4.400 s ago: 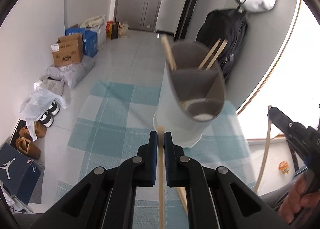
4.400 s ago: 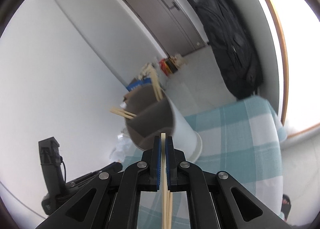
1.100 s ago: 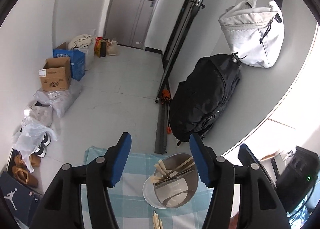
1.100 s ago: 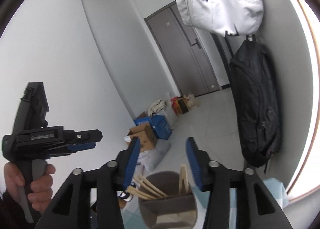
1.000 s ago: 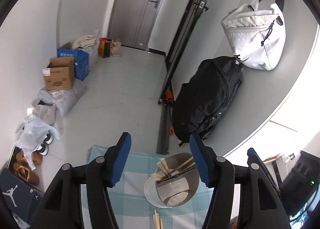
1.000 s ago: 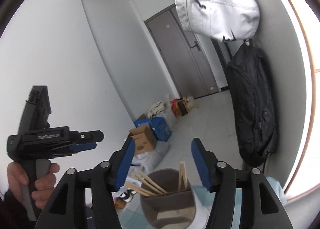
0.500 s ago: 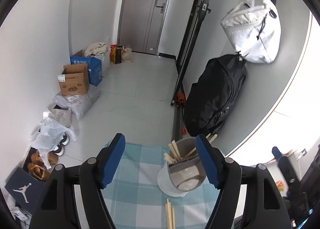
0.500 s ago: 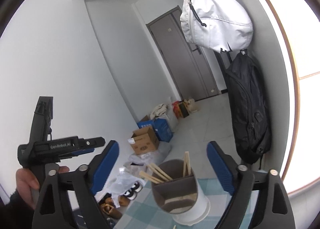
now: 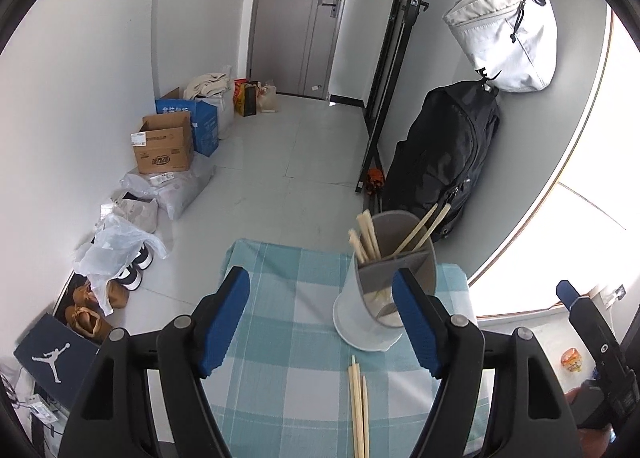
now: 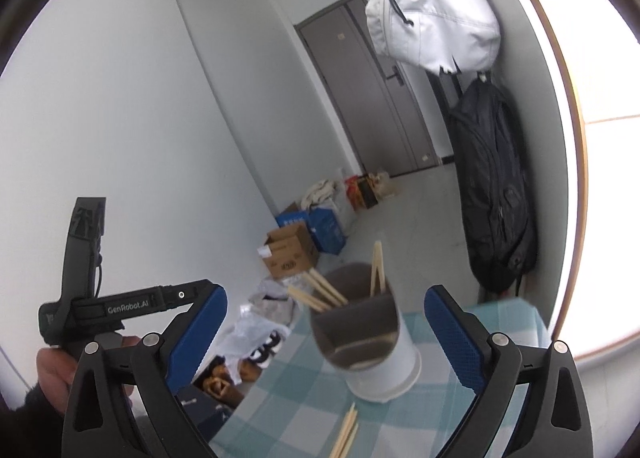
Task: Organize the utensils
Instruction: 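Withdraw both grippers and move them down to the remaining chopsticks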
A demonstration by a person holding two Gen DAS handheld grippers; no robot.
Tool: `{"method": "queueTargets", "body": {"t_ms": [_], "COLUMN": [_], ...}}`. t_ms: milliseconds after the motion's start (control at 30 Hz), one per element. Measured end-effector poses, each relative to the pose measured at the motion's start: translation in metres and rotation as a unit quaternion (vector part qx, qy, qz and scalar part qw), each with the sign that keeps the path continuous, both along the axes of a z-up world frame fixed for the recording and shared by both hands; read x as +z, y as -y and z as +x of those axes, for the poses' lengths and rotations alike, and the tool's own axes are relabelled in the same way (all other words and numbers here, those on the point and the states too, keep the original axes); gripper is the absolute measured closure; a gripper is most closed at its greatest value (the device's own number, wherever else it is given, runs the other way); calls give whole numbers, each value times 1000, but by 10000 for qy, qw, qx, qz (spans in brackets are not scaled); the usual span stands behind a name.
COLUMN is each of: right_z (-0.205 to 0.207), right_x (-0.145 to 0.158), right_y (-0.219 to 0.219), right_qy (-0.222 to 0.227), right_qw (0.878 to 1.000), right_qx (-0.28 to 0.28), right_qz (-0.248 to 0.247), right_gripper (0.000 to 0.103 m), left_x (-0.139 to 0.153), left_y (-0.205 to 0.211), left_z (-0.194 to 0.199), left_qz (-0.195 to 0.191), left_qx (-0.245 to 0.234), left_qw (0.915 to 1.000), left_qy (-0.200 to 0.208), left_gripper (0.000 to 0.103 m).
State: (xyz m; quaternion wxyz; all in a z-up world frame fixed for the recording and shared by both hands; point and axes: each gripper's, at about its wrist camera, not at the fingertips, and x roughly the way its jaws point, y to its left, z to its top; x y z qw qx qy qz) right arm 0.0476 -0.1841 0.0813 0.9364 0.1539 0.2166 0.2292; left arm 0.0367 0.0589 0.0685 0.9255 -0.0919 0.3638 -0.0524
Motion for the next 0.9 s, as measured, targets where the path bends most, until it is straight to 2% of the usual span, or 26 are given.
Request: {"method": "queueTargets", "body": {"t_ms": [367, 700, 900], "right_z": [-12, -6, 2], "right_x": [-46, -95, -118], "right_y": [-13, -24, -35], "right_qy": [-454, -1152, -1620], "right_qw": [9984, 9914, 9835], "right_qx": [79, 65, 108], "right_qz": [-326, -614, -801], "right_gripper": [3, 3, 3], "left_x": [-34, -75, -95], "left_y": [12, 14, 6], "left_z": [-23, -17, -13], "left_qz": [164, 136, 199], "left_qx": [172, 11, 110], "left_qw": [9992, 9999, 9997], "left_qy": [332, 24, -135], "left_gripper": [33, 33, 33]}}
